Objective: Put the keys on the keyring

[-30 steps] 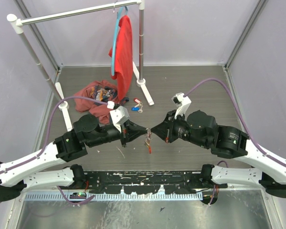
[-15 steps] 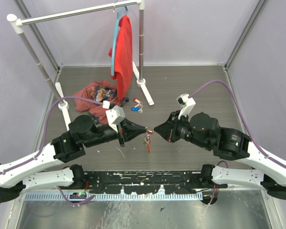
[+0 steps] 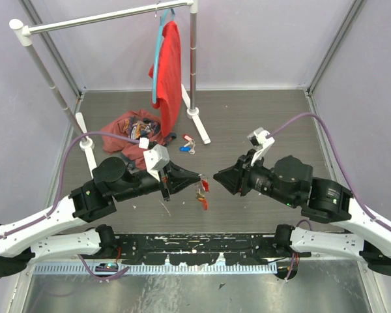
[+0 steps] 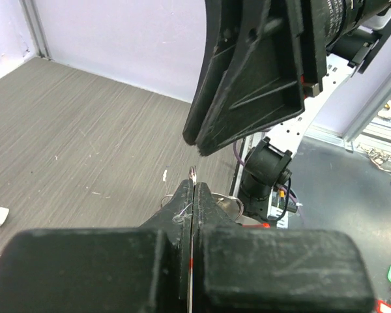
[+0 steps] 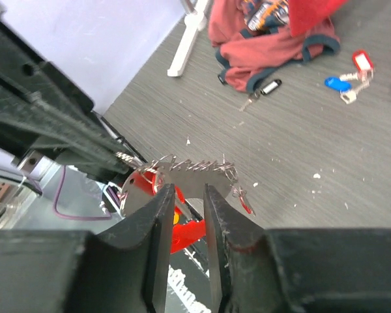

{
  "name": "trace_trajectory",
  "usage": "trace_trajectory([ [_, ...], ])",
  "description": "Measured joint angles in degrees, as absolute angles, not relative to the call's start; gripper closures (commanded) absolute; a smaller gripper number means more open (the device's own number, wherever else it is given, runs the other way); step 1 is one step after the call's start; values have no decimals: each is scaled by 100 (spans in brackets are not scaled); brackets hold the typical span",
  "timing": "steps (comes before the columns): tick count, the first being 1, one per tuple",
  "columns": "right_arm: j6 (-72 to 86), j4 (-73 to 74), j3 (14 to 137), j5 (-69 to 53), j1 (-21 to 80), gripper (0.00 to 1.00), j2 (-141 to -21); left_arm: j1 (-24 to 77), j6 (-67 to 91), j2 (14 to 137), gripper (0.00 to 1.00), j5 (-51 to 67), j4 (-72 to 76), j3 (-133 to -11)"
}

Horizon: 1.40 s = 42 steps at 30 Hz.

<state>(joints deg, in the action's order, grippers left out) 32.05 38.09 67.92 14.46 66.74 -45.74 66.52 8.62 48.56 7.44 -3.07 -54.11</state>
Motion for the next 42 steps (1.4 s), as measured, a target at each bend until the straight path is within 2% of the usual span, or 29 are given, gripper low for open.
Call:
trace_trajectory([
  [7,1990,2941,6346,716,6667,56,-3944,6652,1000,4748,100,1059,-30,-5408],
  [15,1070,1809,5975,-226,6667,56,-3900,6652,1433,4707,100,1594,690,-5343],
  [24,792,773,5887,-1118,6667,65,-3898,6654,1715,4705,100,1986,1219,-5310],
  [33,766,585,5815,-1367,6667,72,-3966,6652,1787,4703,100,2106,1385,-5310],
  [42,766,561,5815,-1511,6667,90,-4058,6652,1828,4696,100,2150,1431,-5310],
])
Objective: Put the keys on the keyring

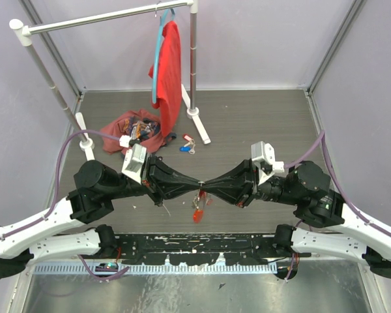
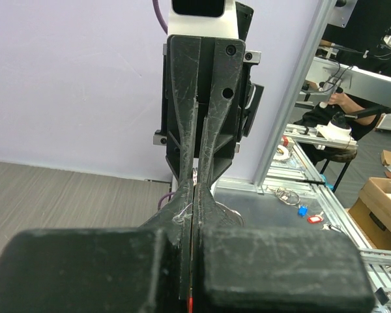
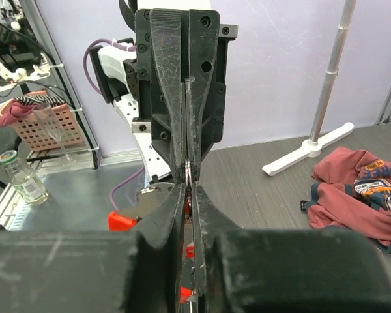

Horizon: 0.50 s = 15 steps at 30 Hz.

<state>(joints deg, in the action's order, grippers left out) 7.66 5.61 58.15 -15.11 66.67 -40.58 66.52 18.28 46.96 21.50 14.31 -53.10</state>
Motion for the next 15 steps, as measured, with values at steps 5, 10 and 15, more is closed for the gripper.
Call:
trace_trajectory([
  [5,768,556,5817,-1568,6667,99,-4077,6652,1828,4676,100,2161,1431,-5310],
  [10,775,556,5817,-1579,6667,99,-4080,6652,1828,4674,99,2161,1431,-5308],
  [15,733,943,6058,-1564,6667,99,-4185,6652,1706,4652,78,2158,1295,-5312],
])
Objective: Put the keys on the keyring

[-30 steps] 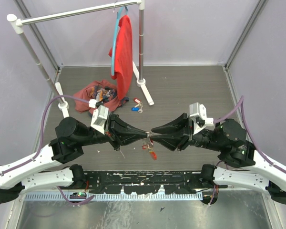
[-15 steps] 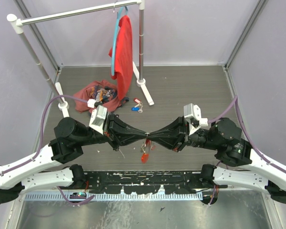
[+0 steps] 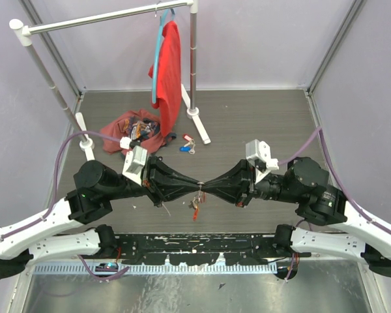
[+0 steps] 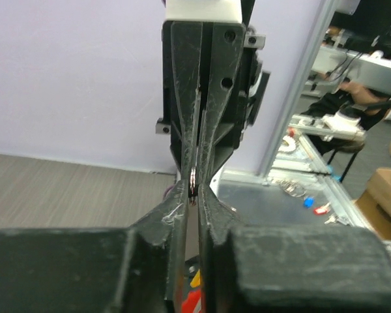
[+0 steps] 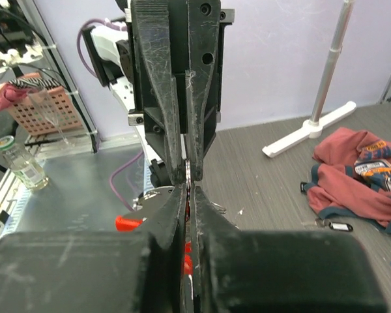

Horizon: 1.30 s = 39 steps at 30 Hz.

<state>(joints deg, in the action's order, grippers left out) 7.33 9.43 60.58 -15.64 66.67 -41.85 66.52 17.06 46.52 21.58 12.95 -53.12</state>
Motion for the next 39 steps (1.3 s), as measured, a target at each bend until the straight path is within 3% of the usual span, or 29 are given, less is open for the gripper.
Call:
trace_trajectory([
  [2,672,1409,6355,-1535,6667,99,-4340,6652,1559,4615,72,2147,1066,-5343],
  [11,266,4005,8167,-1234,6667,99,-5308,6652,631,4576,62,1942,-526,-5992],
  [20,-19,6016,9233,-1007,6667,99,-6243,6652,108,4886,59,1708,-1365,-6193],
  [39,-167,6906,9531,-823,6667,99,-6689,6654,-158,5363,61,1822,-1546,-6191],
])
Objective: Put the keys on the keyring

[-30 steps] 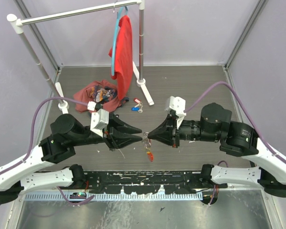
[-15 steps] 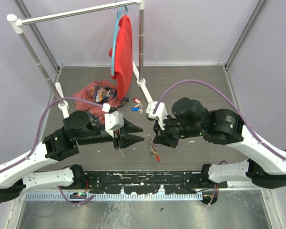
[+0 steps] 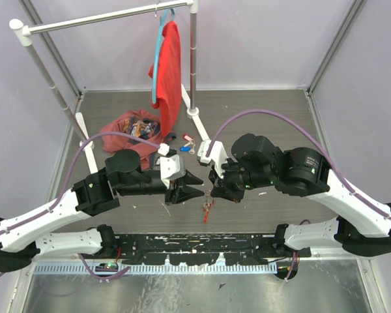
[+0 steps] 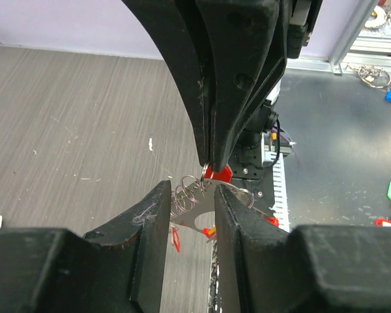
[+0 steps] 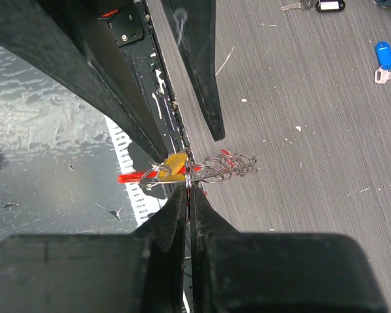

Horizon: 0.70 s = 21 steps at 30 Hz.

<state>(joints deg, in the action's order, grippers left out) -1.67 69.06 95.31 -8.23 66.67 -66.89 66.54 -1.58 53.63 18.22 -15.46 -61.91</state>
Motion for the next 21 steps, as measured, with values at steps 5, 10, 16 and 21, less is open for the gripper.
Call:
trace_trajectory([
  [5,-167,6888,9531,-843,6667,99,-6689,6652,-213,5502,62,1925,-1584,-6193],
  [10,-167,6842,9531,-864,6667,99,-6689,6652,-252,5577,64,2014,-1597,-6202],
  [16,-172,6775,9526,-906,6667,99,-6689,6652,-279,5603,68,2051,-1621,-6211],
  [21,-185,6757,9524,-932,6667,99,-6692,6654,-294,5607,71,2062,-1623,-6226],
])
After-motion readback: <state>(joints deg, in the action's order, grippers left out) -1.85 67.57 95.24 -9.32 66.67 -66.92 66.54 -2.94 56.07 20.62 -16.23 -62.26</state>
